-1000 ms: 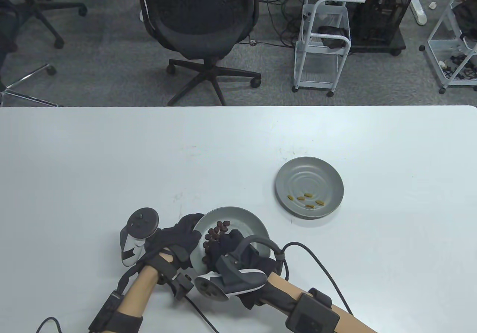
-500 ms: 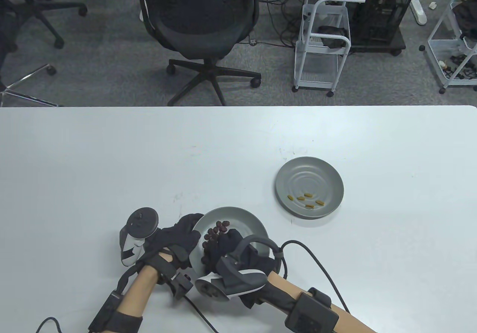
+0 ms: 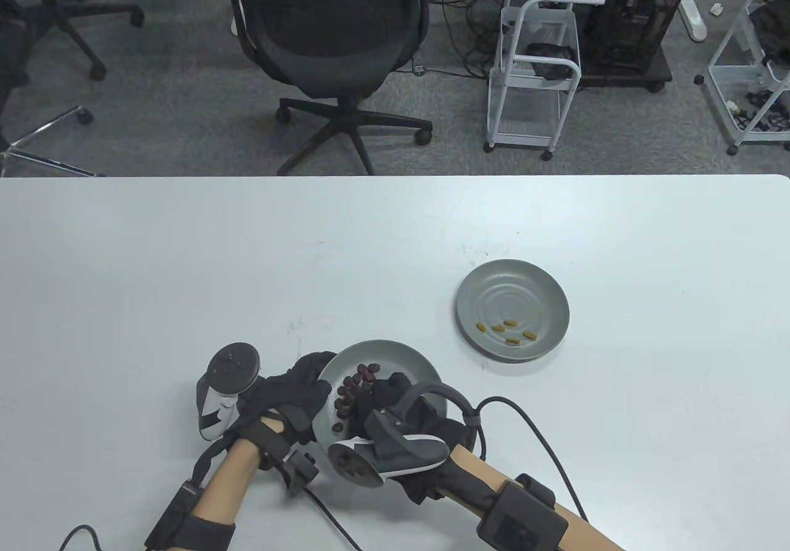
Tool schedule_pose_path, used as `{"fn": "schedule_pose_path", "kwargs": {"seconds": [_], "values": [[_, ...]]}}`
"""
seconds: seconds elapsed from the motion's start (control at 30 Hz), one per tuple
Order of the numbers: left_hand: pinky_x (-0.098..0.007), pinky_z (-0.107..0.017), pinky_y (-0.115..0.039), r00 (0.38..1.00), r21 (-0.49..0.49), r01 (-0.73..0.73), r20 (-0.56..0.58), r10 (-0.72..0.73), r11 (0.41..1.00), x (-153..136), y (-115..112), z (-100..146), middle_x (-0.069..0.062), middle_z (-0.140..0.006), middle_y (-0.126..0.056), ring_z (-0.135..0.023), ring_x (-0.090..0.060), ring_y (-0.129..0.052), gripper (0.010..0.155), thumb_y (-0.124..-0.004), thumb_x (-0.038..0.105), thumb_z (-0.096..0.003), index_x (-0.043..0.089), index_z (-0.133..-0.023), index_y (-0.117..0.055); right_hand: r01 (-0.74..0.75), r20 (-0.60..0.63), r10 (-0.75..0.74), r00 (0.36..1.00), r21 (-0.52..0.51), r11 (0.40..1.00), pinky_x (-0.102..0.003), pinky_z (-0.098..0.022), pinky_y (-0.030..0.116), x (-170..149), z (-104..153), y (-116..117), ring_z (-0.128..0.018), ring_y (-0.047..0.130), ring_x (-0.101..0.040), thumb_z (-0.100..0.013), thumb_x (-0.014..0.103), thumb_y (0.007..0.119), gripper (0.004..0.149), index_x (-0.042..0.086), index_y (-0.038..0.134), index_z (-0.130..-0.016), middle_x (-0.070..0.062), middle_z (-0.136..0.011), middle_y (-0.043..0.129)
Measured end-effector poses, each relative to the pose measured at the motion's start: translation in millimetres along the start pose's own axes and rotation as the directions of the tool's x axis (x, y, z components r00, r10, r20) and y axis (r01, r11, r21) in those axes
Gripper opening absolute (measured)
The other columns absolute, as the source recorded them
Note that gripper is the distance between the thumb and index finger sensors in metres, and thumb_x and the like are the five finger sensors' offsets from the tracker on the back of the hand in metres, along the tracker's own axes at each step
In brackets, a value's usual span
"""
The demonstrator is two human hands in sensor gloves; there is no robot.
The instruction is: Pick raisins with hand pinch into plate
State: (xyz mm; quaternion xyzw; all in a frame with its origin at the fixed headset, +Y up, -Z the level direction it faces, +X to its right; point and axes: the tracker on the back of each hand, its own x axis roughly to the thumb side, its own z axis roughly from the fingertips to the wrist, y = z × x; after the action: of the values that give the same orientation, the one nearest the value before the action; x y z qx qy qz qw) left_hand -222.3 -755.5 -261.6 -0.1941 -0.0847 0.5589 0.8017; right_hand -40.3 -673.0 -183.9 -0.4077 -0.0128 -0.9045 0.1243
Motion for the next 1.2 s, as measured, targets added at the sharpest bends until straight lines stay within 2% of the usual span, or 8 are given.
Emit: {"fn": "schedule_pose_path", "kwargs": {"seconds": [0.1,0.43,0.53,0.7,0.83,0.97,1.07,1.2], "values": [[-0.034,-0.004,-0.09,1.0,0.011,-0.007,0.0,0.007,1.0,0,1,-1,-0.015,-0.077,-0.097,-0.012,-0.022,-0.103,0.058,-0.073,0.03,-0.0473,0.015,-0.102,-0.063,-0.013,0.015,0.014,1.0,-0.036,0.999,-0.061,-0.066,0.07,4,0,0,-0.061,0.088,-0.03,-0.048,0.037,0.087,0.044,0.016,0.087,-0.086,-0.01,-0.078,0.086],[-0.034,-0.005,-0.09,1.0,0.01,-0.005,-0.003,0.005,1.0,-1,1,0,-0.015,-0.078,-0.096,-0.013,-0.022,-0.102,0.058,-0.073,0.03,-0.0476,0.015,-0.103,-0.062,0.003,0.027,-0.001,1.0,-0.068,0.998,-0.06,-0.066,0.07,-1,0,0,-0.06,0.088,-0.029,-0.048,0.037,0.086,0.043,0.016,0.087,-0.085,-0.009,-0.077,0.086],[-0.034,-0.005,-0.09,1.0,0.016,0.007,-0.003,-0.007,1.0,0,2,0,-0.015,-0.078,-0.096,-0.013,-0.022,-0.102,0.058,-0.073,0.03,-0.0476,0.015,-0.103,-0.062,0.051,0.0,-0.051,0.999,-0.138,0.989,-0.06,-0.066,0.07,-15,4,-12,-0.061,0.088,-0.029,-0.048,0.037,0.086,0.042,0.016,0.086,-0.085,-0.009,-0.077,0.086],[-0.034,-0.004,-0.09,1.0,0.02,0.008,-0.003,-0.008,1.0,0,3,0,-0.015,-0.077,-0.096,-0.013,-0.022,-0.102,0.058,-0.073,0.03,-0.0475,0.015,-0.103,-0.063,0.096,-0.194,-0.158,0.968,-0.295,0.951,-0.06,-0.067,0.07,-85,11,-27,-0.061,0.087,-0.029,-0.049,0.037,0.084,0.042,0.017,0.085,-0.085,-0.008,-0.078,0.085],[-0.034,-0.005,-0.09,1.0,0.02,0.011,0.0,-0.011,1.0,0,3,0,-0.015,-0.077,-0.096,-0.013,-0.022,-0.102,0.058,-0.073,0.03,-0.0476,0.015,-0.103,-0.063,0.162,-0.38,-0.273,0.884,-0.298,0.941,-0.061,-0.066,0.07,-153,9,2,-0.061,0.087,-0.029,-0.049,0.037,0.084,0.042,0.016,0.085,-0.085,-0.009,-0.077,0.085],[-0.034,-0.004,-0.09,1.0,0.017,0.016,-0.005,-0.016,1.0,-1,2,0,-0.015,-0.077,-0.096,-0.013,-0.022,-0.102,0.058,-0.073,0.03,-0.0476,0.015,-0.103,-0.063,0.192,-0.581,-0.287,0.762,-0.22,0.956,-0.061,-0.065,0.071,-206,4,59,-0.06,0.087,-0.029,-0.049,0.037,0.084,0.042,0.016,0.086,-0.085,-0.009,-0.077,0.085],[-0.034,-0.005,-0.09,1.0,0.018,0.016,-0.005,-0.015,1.0,-1,2,0,-0.015,-0.077,-0.096,-0.013,-0.022,-0.103,0.058,-0.073,0.03,-0.0476,0.015,-0.103,-0.063,0.234,-0.663,-0.311,0.681,-0.206,0.95,-0.061,-0.064,0.071,-226,5,94,-0.059,0.088,-0.029,-0.049,0.037,0.084,0.041,0.016,0.086,-0.085,-0.009,-0.076,0.086],[-0.034,-0.005,-0.09,1.0,0.019,0.014,-0.008,-0.014,1.0,-1,2,0,-0.015,-0.077,-0.096,-0.013,-0.022,-0.102,0.058,-0.073,0.03,-0.0477,0.015,-0.103,-0.063,0.235,-0.73,-0.282,0.623,-0.17,0.957,-0.061,-0.063,0.071,-238,7,119,-0.058,0.088,-0.029,-0.049,0.037,0.084,0.041,0.016,0.087,-0.084,-0.009,-0.075,0.086]]}}
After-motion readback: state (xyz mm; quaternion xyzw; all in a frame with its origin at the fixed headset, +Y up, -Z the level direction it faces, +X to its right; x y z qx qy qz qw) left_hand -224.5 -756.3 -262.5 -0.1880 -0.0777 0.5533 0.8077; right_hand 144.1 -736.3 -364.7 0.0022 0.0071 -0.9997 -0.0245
